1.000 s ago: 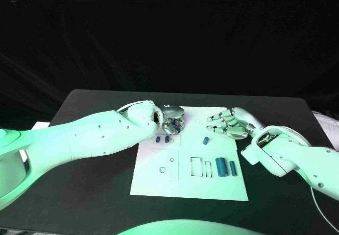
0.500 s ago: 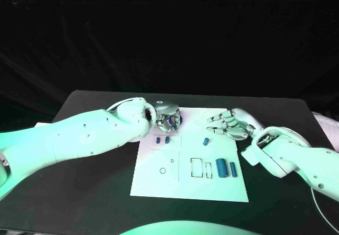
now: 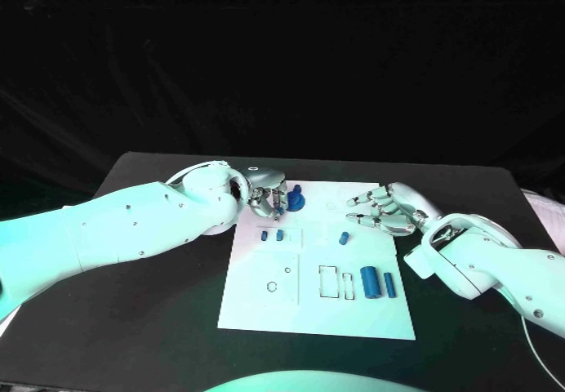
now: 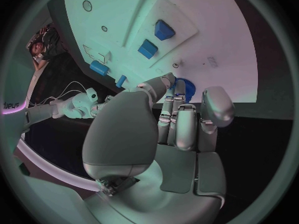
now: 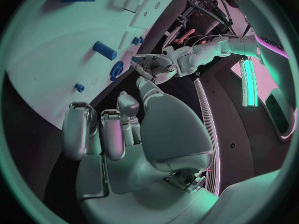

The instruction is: Assemble the parts on the task board

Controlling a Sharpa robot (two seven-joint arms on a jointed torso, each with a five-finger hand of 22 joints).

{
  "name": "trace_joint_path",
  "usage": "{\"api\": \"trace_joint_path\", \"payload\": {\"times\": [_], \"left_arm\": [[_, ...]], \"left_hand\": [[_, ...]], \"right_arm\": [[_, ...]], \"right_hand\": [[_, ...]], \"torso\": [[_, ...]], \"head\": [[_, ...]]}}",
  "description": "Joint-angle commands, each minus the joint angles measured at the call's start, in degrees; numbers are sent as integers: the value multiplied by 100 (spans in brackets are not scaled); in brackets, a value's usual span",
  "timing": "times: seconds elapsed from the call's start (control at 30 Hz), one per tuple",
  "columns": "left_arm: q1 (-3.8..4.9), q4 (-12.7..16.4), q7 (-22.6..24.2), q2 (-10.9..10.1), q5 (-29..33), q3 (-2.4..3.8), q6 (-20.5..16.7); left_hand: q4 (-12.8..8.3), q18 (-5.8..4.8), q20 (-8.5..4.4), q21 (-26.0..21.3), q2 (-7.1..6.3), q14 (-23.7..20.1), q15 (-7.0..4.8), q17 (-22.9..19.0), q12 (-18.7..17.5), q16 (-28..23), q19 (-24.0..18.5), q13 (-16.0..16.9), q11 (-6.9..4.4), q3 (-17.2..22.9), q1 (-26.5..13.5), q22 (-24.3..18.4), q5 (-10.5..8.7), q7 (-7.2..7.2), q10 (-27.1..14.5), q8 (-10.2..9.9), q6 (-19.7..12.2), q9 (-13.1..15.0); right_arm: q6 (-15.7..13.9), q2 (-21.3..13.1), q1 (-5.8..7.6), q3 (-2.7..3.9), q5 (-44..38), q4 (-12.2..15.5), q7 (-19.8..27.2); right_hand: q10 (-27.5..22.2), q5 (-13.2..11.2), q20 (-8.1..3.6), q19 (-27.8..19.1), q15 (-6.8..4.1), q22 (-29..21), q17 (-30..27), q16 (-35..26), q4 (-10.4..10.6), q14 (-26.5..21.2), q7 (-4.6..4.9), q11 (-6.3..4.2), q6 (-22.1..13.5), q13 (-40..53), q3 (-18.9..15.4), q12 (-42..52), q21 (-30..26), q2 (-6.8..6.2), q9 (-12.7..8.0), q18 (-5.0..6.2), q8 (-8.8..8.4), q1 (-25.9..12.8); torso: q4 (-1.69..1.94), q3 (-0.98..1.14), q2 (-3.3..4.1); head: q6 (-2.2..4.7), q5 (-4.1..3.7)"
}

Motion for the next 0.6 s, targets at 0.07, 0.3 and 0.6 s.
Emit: {"api": "trace_joint_path", "payload": {"times": [0.07,0.3,0.6], "left_arm": [[6,-1,-60,-4,61,4,201],[6,19,-96,-31,62,3,343],[4,32,-135,-35,62,0,488]], "left_hand": [[0,-59,21,21,-15,214,28,-2,-24,-1,7,-5,40,16,-38,4,-12,5,-5,-26,28,-8],[3,-59,23,22,-18,212,28,-11,-34,-5,6,-4,39,14,-50,7,-13,4,4,-30,36,-10],[6,-59,25,24,-21,211,28,-19,-44,-8,5,-3,37,10,-63,11,-14,2,14,-35,46,-13]], "right_arm": [[30,0,-5,0,-28,12,39],[31,-6,-5,0,-28,14,36],[34,-3,-5,0,-27,12,37]], "right_hand": [[-35,33,-2,-40,-20,-5,498,-39,-1,378,8,2,27,2,-24,-1,-31,38,-8,-6,-8,5],[-35,33,-2,-40,-20,-5,498,-39,-1,378,8,2,27,2,-24,-1,-31,38,-8,-6,-8,5],[-35,33,-2,-40,-20,-5,498,-39,-1,378,8,2,27,2,-24,-1,-31,38,-8,-6,-8,5]], "torso": [[-6,-4,6],[-1,-4,6],[-1,-7,4]], "head": [[-8,12],[-21,14],[-37,22]]}}
